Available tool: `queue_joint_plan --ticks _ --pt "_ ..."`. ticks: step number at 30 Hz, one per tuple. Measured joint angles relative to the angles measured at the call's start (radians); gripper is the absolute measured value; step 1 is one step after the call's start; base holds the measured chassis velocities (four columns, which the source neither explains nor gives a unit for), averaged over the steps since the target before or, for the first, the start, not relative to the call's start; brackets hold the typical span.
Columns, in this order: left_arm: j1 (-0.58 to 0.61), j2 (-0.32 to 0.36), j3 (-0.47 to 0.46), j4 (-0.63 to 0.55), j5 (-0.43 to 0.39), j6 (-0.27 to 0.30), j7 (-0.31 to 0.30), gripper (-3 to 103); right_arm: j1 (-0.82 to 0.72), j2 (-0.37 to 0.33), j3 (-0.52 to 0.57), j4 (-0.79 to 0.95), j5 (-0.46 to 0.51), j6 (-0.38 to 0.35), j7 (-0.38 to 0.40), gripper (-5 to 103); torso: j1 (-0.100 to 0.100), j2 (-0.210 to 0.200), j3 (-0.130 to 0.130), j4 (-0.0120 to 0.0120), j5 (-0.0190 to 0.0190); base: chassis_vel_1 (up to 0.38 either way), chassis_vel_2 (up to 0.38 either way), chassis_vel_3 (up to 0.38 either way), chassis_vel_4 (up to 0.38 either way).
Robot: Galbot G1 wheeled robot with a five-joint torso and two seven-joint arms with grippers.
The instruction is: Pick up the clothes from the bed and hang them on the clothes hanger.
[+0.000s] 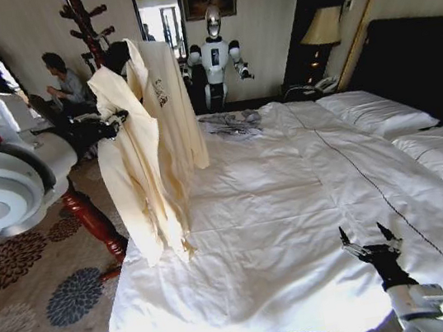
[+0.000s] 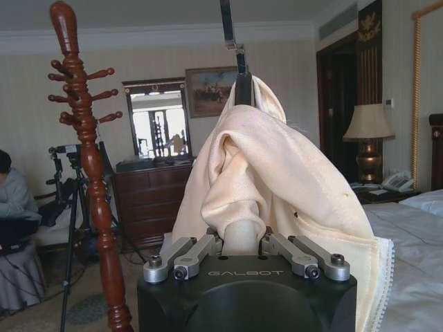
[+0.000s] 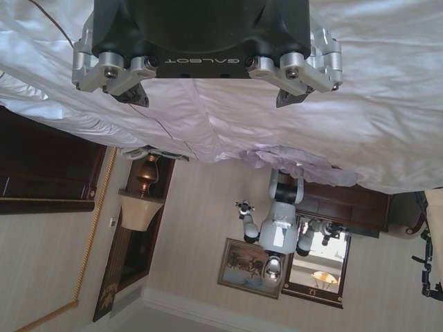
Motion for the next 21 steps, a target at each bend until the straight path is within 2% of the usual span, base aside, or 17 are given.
queue_joint_plan --ticks 1,5,7,10,12,13,15,21 --pt "0.0 0.0 0.0 0.0 0.0 0.0 0.0 19 0.0 0.0 0.0 0.0 0.0 0.0 0.0 100 0.0 0.0 0.0 0.0 0.0 0.0 0.0 0.0 0.0" --pt "-0.094 -0.001 0.025 0.035 -0.121 0.02 -0.068 19 0.0 0.0 0.0 0.0 0.0 0.0 0.0 100 0.0 0.0 0.0 -0.0001 0.0 0.0 0.0 0.0 0.0" --pt "-0.114 -0.001 0.03 0.04 -0.145 0.024 -0.078 19 0.0 0.0 0.0 0.0 0.0 0.0 0.0 100 0.0 0.0 0.0 -0.0001 0.0 0.0 0.0 0.0 0.0" --pt "-0.233 0.011 0.055 0.072 -0.3 0.054 -0.133 19 0.0 0.0 0.0 0.0 0.0 0.0 0.0 100 0.0 0.0 0.0 -0.0002 0.0004 0.0 0.0 0.0 0.0" --pt "-0.246 0.016 0.057 0.076 -0.323 0.06 -0.142 19 0.0 0.0 0.0 0.0 0.0 0.0 0.0 100 0.0 0.0 0.0 -0.0002 0.0005 0.0 0.0 0.0 0.0" --pt "-0.271 0.031 0.06 0.085 -0.382 0.076 -0.169 19 0.0 0.0 0.0 0.0 0.0 0.0 0.0 100 0.0 0.0 0.0 -0.0001 0.0002 0.0 0.0 0.0 0.0" --pt "-0.288 0.049 0.061 0.093 -0.438 0.091 -0.203 19 0.0 0.0 0.0 0.0 0.0 0.0 0.0 100 0.0 0.0 0.0 0.0002 0.0002 0.0 0.0 0.0 0.0" --pt "-0.291 0.086 0.052 0.1 -0.497 0.096 -0.24 19 0.0 0.0 0.0 0.0 0.0 0.0 0.0 100 0.0 0.0 0.0 -0.0001 0.0001 0.0 0.0 0.0 0.0"
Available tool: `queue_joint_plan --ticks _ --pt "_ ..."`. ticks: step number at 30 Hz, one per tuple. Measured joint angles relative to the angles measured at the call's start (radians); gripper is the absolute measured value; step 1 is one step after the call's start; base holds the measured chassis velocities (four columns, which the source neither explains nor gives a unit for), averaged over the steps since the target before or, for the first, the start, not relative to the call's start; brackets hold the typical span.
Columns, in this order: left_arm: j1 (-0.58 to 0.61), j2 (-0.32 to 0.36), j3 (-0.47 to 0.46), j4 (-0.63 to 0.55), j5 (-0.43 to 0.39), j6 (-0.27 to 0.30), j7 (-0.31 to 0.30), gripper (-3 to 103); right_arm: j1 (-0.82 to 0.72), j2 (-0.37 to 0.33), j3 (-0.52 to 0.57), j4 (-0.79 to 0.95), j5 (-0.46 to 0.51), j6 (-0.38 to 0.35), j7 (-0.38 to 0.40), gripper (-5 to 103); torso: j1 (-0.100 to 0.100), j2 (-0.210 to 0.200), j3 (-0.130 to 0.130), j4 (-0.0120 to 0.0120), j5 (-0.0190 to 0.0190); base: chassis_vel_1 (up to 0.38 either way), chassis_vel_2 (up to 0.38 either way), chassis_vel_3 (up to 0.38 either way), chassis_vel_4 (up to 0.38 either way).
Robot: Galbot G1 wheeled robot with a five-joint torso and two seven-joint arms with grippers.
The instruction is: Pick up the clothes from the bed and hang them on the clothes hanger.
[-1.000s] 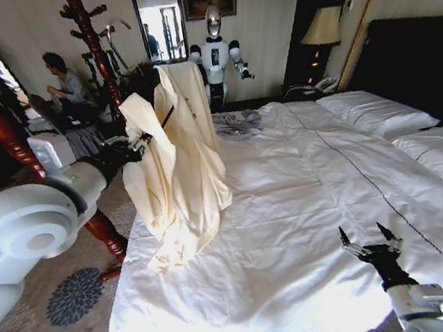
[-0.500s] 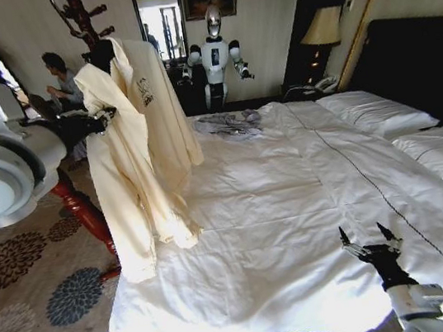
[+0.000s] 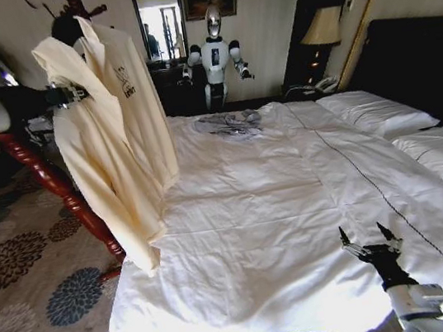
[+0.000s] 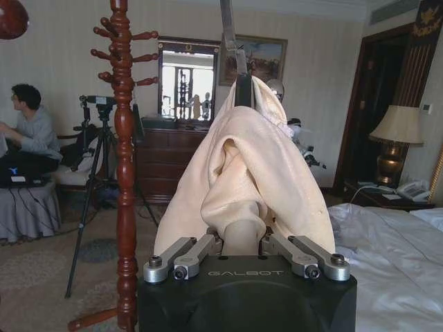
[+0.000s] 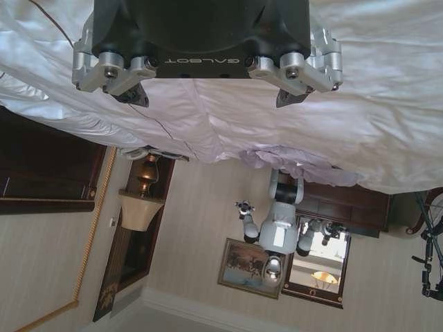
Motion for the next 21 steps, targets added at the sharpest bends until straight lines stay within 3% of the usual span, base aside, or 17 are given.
queue_joint_plan --ticks 7,21 --pt "-0.002 0.037 -0.012 0.033 -0.055 0.0 -0.025 19 0.0 0.0 0.0 0.0 0.0 0.0 0.0 100 0.0 0.0 0.0 -0.0001 0.0 0.0 0.0 0.0 0.0" --pt "0.038 0.09 -0.037 0.092 -0.079 -0.002 -0.042 19 0.0 0.0 0.0 0.0 0.0 0.0 0.0 100 0.0 0.0 0.0 0.0 -0.0001 0.0 0.0 0.0 0.0"
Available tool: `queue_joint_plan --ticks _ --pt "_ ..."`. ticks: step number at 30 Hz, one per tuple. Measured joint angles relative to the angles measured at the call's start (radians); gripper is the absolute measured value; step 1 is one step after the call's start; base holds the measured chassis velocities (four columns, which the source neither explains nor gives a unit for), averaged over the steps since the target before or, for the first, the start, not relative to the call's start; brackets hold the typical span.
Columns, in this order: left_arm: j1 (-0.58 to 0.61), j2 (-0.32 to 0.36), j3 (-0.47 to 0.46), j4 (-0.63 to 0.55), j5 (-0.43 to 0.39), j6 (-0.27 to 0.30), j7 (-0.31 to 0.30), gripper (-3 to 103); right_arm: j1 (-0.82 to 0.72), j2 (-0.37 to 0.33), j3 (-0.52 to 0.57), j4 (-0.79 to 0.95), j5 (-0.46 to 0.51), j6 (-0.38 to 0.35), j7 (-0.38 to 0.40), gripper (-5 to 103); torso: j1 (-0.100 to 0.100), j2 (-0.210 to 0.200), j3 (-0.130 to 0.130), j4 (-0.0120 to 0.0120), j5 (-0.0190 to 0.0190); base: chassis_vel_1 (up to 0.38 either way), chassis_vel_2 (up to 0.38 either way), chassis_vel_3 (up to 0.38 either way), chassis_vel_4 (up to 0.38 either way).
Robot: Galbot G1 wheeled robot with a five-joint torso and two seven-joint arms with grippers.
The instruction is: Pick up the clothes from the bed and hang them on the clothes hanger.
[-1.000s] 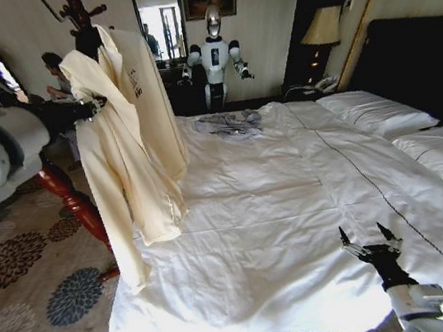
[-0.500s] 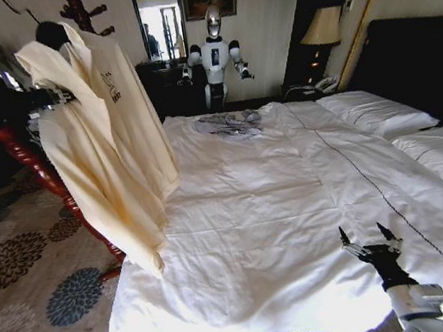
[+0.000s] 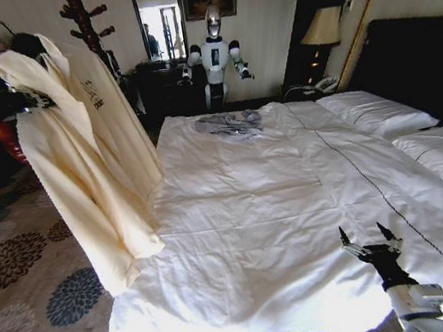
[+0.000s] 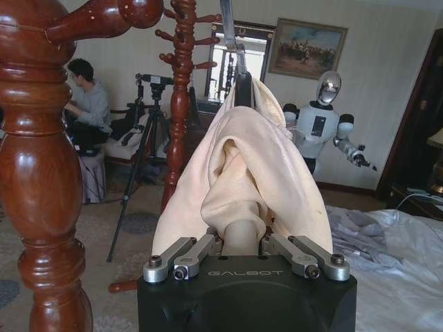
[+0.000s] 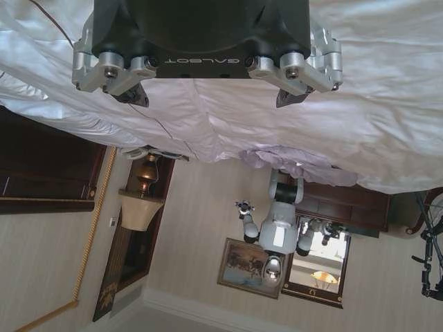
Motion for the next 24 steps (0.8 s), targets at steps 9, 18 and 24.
queue_joint_plan --ticks 9,18,24 --pt "0.024 0.026 -0.017 0.022 -0.048 -0.001 -0.032 19 0.0 0.0 0.0 0.0 0.0 0.0 0.0 100 0.0 0.0 0.0 0.0002 0.0001 0.0 0.0 0.0 0.0" --pt "0.035 0.024 -0.02 0.053 -0.064 -0.002 -0.042 19 0.0 0.0 0.0 0.0 0.0 0.0 0.0 100 0.0 0.0 0.0 0.0001 0.0001 0.0 0.0 0.0 0.0" --pt "0.048 0.034 -0.029 0.056 -0.073 -0.002 -0.04 19 0.0 0.0 0.0 0.0 0.0 0.0 0.0 100 0.0 0.0 0.0 0.0002 0.0002 0.0 0.0 0.0 0.0"
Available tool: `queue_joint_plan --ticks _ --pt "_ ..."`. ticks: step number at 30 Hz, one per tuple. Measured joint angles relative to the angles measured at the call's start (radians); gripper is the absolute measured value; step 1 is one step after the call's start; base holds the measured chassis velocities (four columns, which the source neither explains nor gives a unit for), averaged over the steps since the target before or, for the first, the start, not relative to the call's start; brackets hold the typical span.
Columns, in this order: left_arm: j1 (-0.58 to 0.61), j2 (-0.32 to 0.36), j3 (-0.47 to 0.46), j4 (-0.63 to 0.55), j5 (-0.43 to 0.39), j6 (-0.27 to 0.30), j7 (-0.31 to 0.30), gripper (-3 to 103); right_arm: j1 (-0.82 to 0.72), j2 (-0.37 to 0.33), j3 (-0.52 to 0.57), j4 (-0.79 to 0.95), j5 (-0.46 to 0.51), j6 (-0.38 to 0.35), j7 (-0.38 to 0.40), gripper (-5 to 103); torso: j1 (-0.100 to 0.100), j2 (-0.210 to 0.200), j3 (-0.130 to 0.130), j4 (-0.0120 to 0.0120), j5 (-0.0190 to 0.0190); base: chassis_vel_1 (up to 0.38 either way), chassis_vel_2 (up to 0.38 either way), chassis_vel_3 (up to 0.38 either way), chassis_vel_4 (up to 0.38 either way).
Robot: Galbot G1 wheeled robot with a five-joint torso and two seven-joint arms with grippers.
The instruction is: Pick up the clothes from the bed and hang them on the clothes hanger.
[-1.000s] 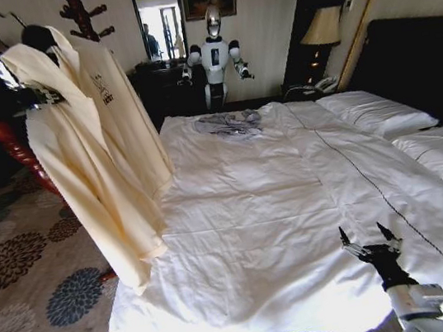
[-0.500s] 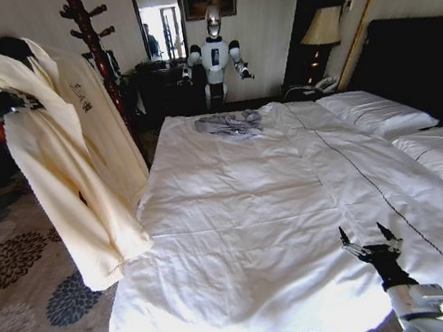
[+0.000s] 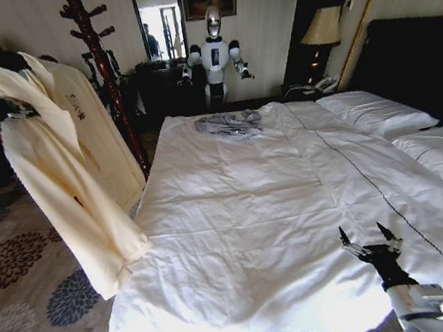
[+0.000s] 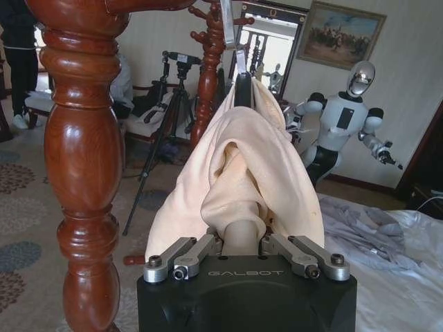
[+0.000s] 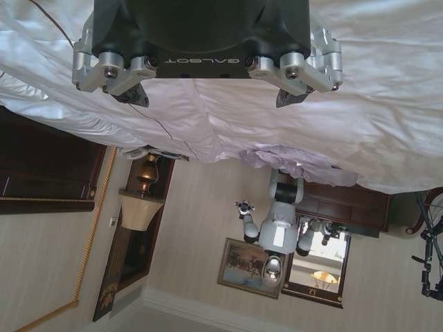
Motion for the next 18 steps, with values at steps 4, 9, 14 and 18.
queue_joint_plan --ticks 4,9,14,18 --pt "0.012 0.002 -0.008 0.002 0.001 0.0 0.001 19 0.0 0.0 0.0 0.0 0.0 0.0 0.0 100 0.0 0.0 0.0 -0.0002 0.0 0.0 0.0 0.0 0.0" --pt "0.008 0.007 -0.013 0.001 -0.007 0.0 0.002 19 0.0 0.0 0.0 0.0 0.0 0.0 0.0 100 0.0 0.0 0.0 -0.0002 0.0001 0.0 0.0 0.0 0.0" --pt "0.043 0.014 -0.027 0.006 -0.003 0.0 0.002 19 0.0 0.0 0.0 0.0 0.0 0.0 0.0 100 0.0 0.0 0.0 -0.0002 -0.0001 0.0 0.0 0.0 0.0" --pt "0.065 0.019 -0.04 0.01 -0.004 0.0 0.006 19 0.0 0.0 0.0 0.0 0.0 0.0 0.0 100 0.0 0.0 0.0 -0.0001 0.0 0.0 0.0 0.0 0.0"
